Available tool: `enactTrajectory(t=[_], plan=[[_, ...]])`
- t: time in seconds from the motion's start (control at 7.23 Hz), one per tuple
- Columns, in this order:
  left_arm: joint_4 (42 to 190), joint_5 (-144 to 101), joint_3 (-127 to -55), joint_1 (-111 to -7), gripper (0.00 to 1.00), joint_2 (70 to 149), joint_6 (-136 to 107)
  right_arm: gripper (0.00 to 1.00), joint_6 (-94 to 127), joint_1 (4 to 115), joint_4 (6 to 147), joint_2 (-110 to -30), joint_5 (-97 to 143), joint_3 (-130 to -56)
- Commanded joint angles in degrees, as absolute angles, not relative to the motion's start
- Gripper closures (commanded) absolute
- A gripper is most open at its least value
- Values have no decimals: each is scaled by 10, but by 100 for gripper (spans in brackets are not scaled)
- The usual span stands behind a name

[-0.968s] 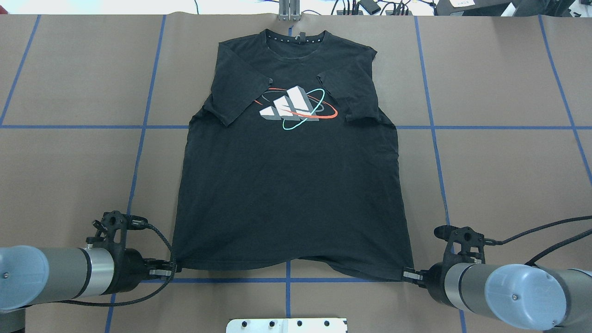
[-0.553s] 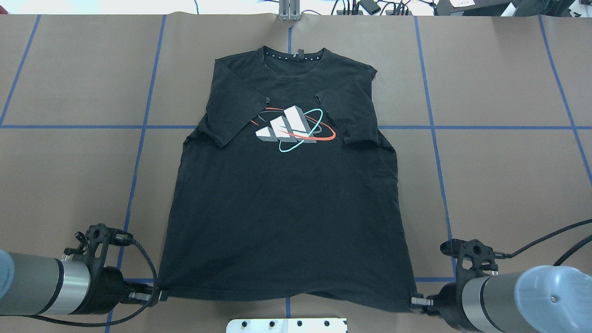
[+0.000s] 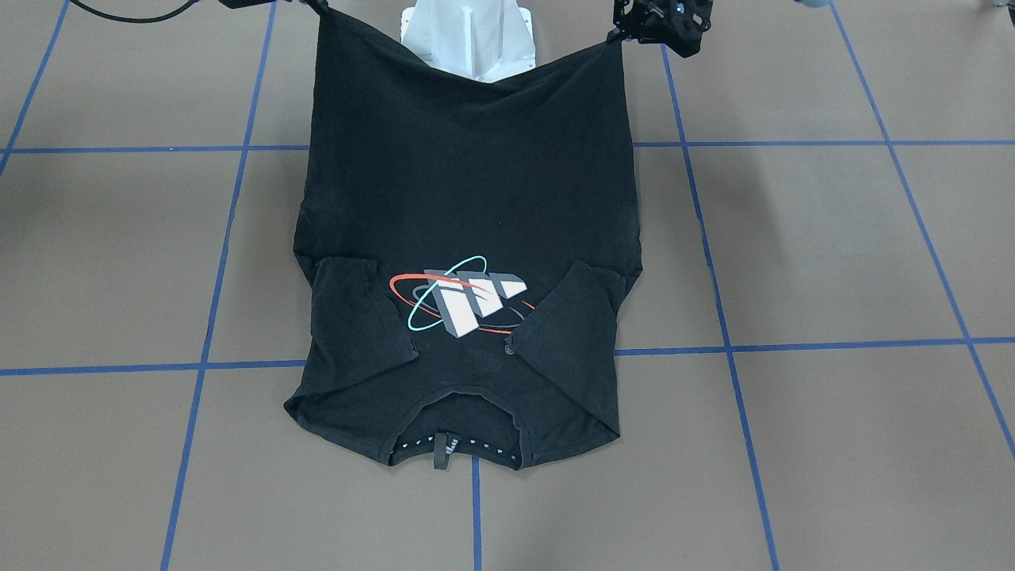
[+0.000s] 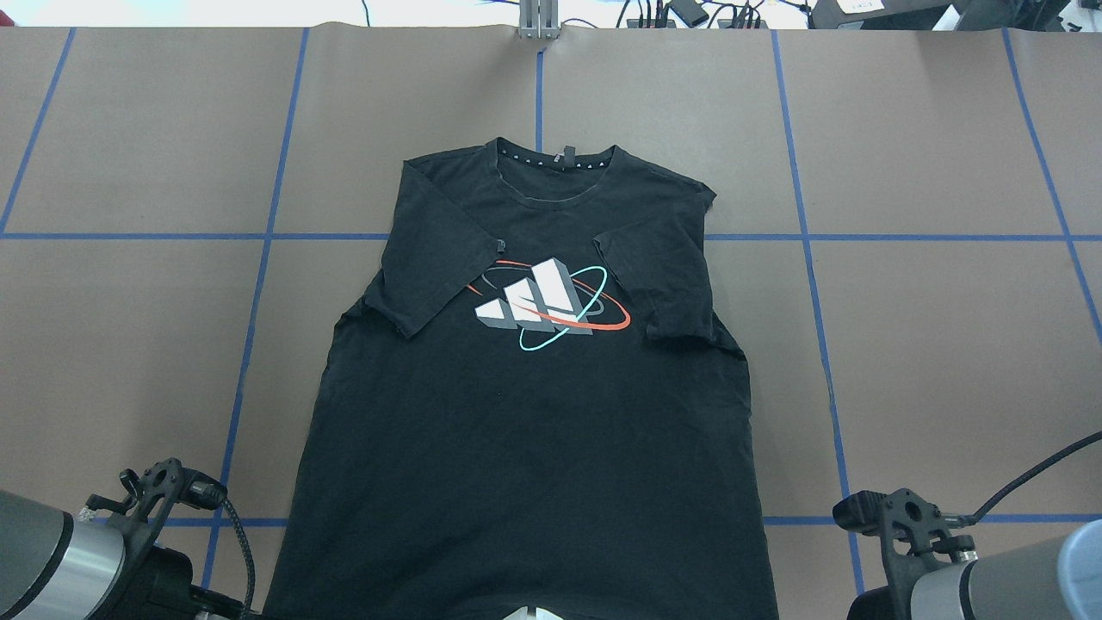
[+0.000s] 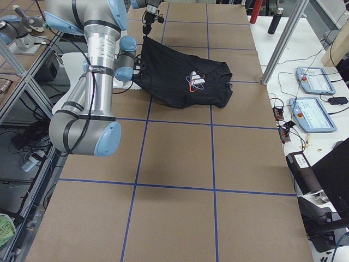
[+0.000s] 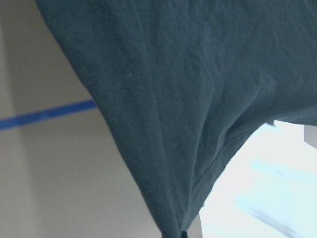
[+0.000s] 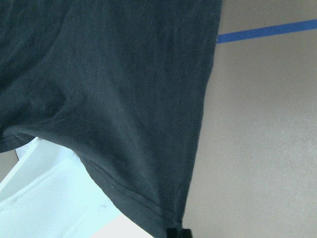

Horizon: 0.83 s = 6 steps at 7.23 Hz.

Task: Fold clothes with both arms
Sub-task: 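Lift the hem corners with both grippers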

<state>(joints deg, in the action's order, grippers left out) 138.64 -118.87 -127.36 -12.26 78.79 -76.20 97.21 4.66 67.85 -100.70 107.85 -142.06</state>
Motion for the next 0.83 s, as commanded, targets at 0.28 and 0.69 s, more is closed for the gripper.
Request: enactTrajectory(t=[0.28, 0.69], plan=[[1392, -1179, -1250, -218, 100, 832, -760, 100, 972, 194, 682, -1006, 1087, -1419], [1388, -1178, -1204, -314, 100, 876, -760, 100, 972, 258, 683, -1002, 1086, -1391]])
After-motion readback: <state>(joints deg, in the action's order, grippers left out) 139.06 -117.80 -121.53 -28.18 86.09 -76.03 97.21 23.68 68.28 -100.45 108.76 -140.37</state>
